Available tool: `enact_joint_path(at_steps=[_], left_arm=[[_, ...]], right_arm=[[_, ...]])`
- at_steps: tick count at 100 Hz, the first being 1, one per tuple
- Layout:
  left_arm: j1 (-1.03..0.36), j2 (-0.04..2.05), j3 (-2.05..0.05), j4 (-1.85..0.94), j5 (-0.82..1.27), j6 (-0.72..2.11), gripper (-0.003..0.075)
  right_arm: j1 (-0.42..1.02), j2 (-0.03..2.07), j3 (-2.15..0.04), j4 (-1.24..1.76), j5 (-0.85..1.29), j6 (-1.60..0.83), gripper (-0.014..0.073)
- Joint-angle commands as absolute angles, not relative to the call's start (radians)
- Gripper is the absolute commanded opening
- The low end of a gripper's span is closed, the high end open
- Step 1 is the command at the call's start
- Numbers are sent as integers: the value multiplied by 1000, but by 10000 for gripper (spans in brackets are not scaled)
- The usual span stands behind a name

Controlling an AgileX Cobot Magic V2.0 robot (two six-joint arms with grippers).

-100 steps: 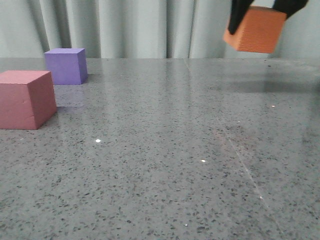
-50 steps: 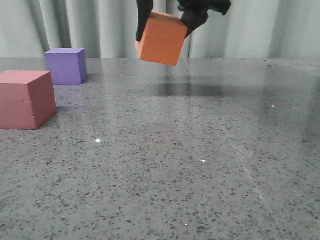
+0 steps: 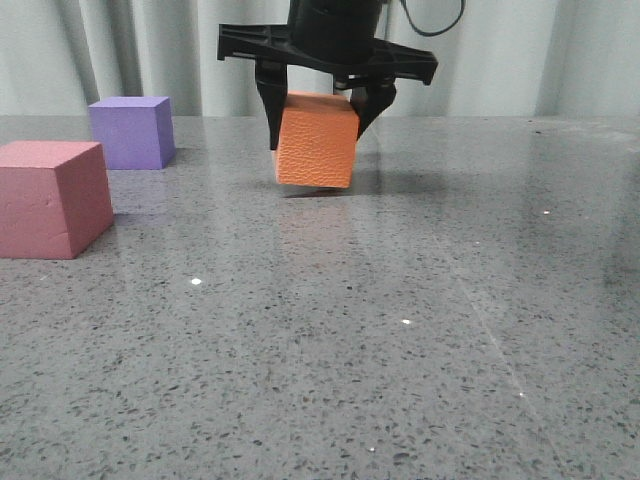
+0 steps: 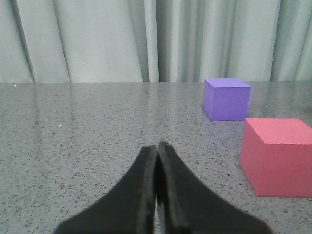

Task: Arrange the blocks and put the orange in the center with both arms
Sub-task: 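Lift the orange cube with the right gripper and carry it toward table center, then lower the orange cube at center, open the right gripper, withdraw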

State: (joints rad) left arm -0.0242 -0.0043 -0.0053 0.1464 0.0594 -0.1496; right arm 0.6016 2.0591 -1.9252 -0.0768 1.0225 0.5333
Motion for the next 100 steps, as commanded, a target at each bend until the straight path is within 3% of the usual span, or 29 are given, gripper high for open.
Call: enact_joint_path(at_steps=[1,26,59,100], left_arm=[[-30,-37,51,139,-15,-157,-19],[-30,-37,51,139,-15,-157,-19],[-30,-37,51,139,-15,-157,-19],[-30,-37,51,139,-15,-157,-19]], right_arm=[[604,1997,-1960,-70,989,536,280],[604,1997,-1960,-52,976,539,298],[604,1997,-1960,-48,982,543,587],[604,1958,-1961,-48,960,531,597]])
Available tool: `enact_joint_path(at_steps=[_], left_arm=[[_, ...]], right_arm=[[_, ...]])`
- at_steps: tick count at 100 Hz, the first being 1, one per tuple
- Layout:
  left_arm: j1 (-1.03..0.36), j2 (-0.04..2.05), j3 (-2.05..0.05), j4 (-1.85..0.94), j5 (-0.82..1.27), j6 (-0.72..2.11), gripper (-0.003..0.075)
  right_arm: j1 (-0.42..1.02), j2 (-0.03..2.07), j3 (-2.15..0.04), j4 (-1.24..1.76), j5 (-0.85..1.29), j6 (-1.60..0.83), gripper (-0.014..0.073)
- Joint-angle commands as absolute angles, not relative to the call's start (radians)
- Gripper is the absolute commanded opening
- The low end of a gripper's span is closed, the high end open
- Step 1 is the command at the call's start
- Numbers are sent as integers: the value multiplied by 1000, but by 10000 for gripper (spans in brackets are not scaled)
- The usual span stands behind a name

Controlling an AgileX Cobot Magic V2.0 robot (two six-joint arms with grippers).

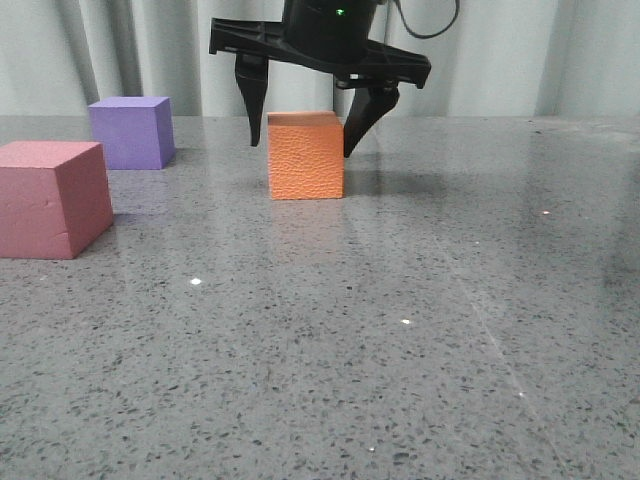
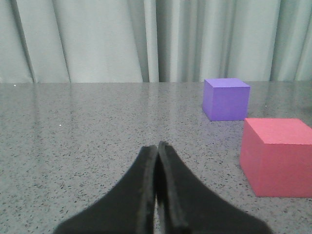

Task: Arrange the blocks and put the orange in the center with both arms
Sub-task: 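Lower the orange cube at center, open the right gripper, withdraw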

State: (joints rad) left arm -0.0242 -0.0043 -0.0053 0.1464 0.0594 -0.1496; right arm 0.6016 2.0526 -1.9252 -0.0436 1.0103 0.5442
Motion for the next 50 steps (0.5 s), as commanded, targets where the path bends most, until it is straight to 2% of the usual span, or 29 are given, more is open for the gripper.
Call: enact_joint_path(at_steps=[1,33,50], left_arm=[[-30,-37,51,139,-15,-157,-19],[-30,-37,51,139,-15,-157,-19],[-30,-37,51,139,-15,-157,-19]], right_arm=[[604,1956,-1961,-48,959,529,597],[603,1764,-1959,-250,923,488,595],[602,1659,-1918,-413,966,485,517]])
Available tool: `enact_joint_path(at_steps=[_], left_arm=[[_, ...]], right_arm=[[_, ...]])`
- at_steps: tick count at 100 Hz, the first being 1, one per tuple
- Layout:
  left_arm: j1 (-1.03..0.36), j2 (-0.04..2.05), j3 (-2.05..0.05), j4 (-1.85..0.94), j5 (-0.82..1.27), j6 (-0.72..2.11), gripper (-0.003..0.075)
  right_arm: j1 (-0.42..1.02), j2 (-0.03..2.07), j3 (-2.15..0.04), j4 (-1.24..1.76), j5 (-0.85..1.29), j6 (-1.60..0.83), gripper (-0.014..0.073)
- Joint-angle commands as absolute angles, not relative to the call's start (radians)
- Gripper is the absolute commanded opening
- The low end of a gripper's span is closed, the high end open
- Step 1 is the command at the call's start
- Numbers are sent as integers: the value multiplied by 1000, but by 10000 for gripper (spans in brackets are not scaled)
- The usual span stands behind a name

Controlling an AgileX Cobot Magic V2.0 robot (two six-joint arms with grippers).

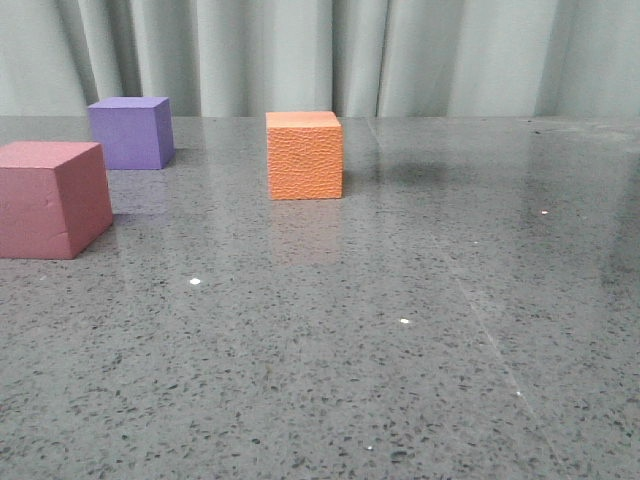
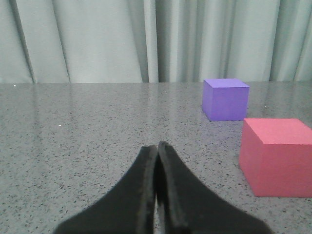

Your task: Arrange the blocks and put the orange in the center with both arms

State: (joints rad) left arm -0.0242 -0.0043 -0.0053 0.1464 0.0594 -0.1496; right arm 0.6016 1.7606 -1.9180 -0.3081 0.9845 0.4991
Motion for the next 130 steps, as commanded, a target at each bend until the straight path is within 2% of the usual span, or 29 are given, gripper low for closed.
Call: enact_joint_path(at_steps=[1,20,40,50,74,89,109,130], left_arm=[[-30,-37,51,139,-15,-157,-19],[-30,-37,51,139,-15,-157,-19],[-30,-37,51,139,-15,-157,-19],[-30,-37,51,139,-15,-157,-19],[-30,-37,51,139,-15,-157,-19],[-30,-37,51,139,-15,-157,-19],[-30,-37,51,139,-15,-157,-19],[-30,-37,51,139,-15,-157,-19]], right_arm=[[602,1649,-1914,-422,967,484,512],[593,1488,-1747,-453,955,438,300],[531,1280,-1446,-485,854,439,31],[479,1168,-1291,-485,790,456,-74],[335,883,-951,-485,646,509,-68],[300,733,-774,-492,619,508,-68],[300,554,-646,-492,653,508,-68],[300,506,-621,-492,704,508,-68]])
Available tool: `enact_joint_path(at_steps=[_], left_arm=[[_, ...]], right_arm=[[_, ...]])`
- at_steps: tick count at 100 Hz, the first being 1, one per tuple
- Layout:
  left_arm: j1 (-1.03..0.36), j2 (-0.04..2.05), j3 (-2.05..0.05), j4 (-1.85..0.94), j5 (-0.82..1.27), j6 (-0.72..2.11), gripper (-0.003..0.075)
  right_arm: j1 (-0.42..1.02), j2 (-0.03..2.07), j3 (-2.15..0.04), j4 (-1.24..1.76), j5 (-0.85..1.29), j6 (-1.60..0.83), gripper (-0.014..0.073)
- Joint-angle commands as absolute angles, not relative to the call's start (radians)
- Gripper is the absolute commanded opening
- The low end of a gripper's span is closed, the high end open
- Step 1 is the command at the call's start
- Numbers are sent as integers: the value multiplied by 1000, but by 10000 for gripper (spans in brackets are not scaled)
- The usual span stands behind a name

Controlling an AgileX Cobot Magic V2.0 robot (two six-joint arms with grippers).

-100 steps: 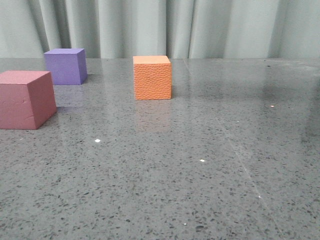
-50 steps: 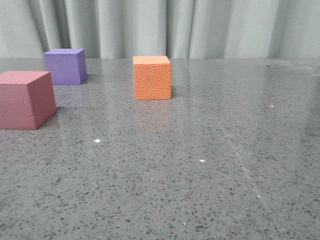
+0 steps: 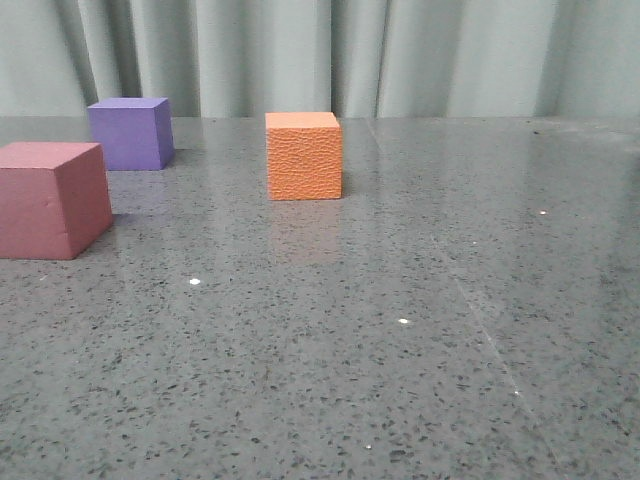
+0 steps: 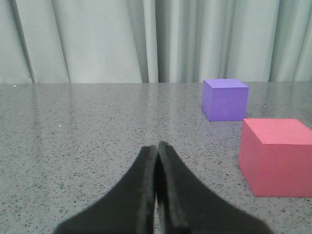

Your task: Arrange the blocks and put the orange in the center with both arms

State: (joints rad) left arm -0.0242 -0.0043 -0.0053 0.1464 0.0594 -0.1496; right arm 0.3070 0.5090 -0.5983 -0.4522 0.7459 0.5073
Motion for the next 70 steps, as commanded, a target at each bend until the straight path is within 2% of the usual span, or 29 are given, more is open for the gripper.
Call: enact_joint_path(at_steps=[1,52,70], left_arm=[[-30,-37,51,139,-15,-157,-19],[-30,-37,51,139,-15,-157,-19],[-30,-37,51,139,-15,-157,-19]], right_arm=[[300,506,-621,-492,704,508,-68],[300,505,-621,-492,704,508,-68],[292,438,-591,-492,668,508,-68]])
